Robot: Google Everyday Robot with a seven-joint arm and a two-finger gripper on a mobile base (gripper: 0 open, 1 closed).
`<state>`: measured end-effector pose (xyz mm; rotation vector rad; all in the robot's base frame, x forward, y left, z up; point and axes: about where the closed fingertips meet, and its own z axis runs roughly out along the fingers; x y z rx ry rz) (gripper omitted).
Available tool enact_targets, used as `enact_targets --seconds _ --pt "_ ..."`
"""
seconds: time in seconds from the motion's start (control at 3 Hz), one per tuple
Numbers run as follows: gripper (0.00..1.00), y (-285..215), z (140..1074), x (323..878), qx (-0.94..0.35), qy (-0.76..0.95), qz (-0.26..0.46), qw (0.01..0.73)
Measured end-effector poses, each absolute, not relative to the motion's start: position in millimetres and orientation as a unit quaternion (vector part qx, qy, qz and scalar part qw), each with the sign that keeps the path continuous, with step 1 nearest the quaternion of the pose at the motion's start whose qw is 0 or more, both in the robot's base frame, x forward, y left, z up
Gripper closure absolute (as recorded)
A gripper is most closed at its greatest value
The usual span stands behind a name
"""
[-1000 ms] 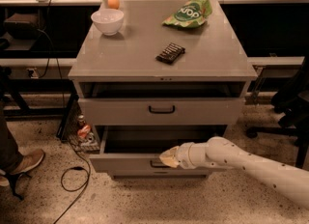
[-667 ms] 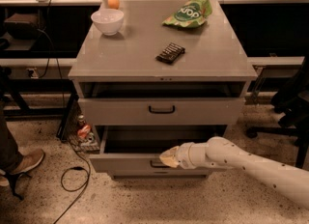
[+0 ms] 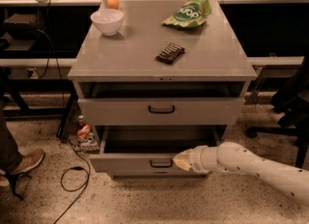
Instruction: Close middle drawer
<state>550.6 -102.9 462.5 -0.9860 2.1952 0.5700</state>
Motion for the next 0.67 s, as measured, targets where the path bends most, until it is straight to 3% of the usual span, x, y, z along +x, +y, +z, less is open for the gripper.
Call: enact_targets --seconds 0.67 --pt "1.0 -132.8 436.3 553.1 -0.348 0.866 0.187 0.308"
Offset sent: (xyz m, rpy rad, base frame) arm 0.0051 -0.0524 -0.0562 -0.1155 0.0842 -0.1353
